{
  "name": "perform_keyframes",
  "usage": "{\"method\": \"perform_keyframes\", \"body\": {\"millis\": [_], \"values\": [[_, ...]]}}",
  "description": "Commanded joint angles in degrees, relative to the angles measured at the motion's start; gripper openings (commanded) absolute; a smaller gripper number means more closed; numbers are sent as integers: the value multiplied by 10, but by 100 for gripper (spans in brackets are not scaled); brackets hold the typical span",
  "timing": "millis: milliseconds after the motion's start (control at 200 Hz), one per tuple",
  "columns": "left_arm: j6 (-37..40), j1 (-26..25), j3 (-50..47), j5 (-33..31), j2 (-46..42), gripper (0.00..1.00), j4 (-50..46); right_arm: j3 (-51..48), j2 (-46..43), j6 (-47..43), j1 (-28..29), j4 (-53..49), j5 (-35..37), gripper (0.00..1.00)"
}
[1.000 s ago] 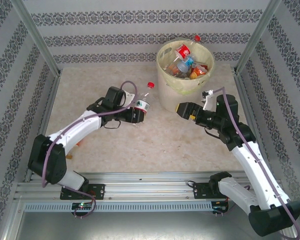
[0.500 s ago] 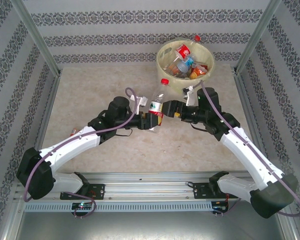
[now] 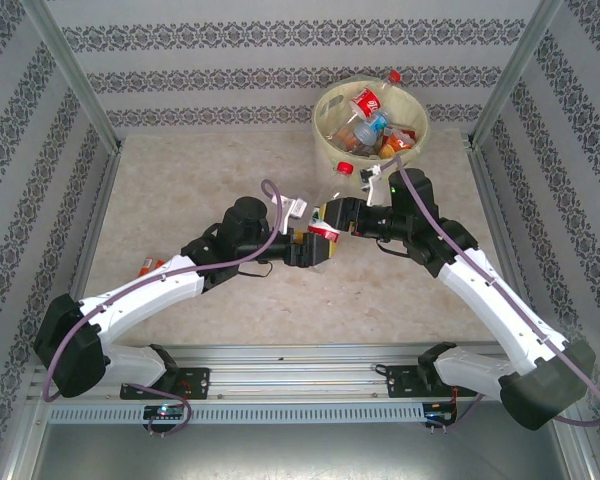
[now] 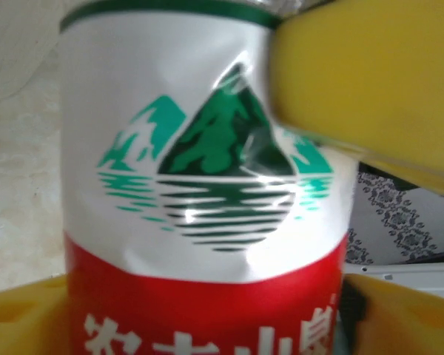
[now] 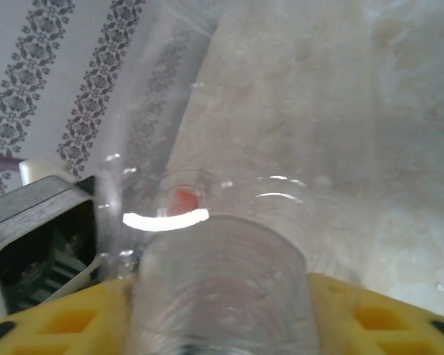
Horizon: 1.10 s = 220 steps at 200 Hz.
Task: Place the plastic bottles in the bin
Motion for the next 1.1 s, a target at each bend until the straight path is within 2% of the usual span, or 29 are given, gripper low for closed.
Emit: {"method": "perform_keyframes", "body": {"millis": [0,105,185,350,515,704,1094], "values": [[12,-10,18,-20,-12,100,17,28,-17,-21,5,-25,35,50],[23,-10,0,-57,-44,100,23,61,-25,-56,1,-84,82,50],[42,-10,5,-73,-61,100,-7,91,-31,-78,-13,-120,112,50],[70,-10,12,-84,-81,100,-48,163,-27,-100,-78,-169,177,51],[93,-10,6,-115,-106,100,-88,263,18,-133,-138,-194,218,51],[117,-9,5,-137,-131,100,-137,393,113,-145,-184,-209,215,53],[139,-9,6,-157,-157,100,-183,626,328,-106,-206,-234,187,54]]}}
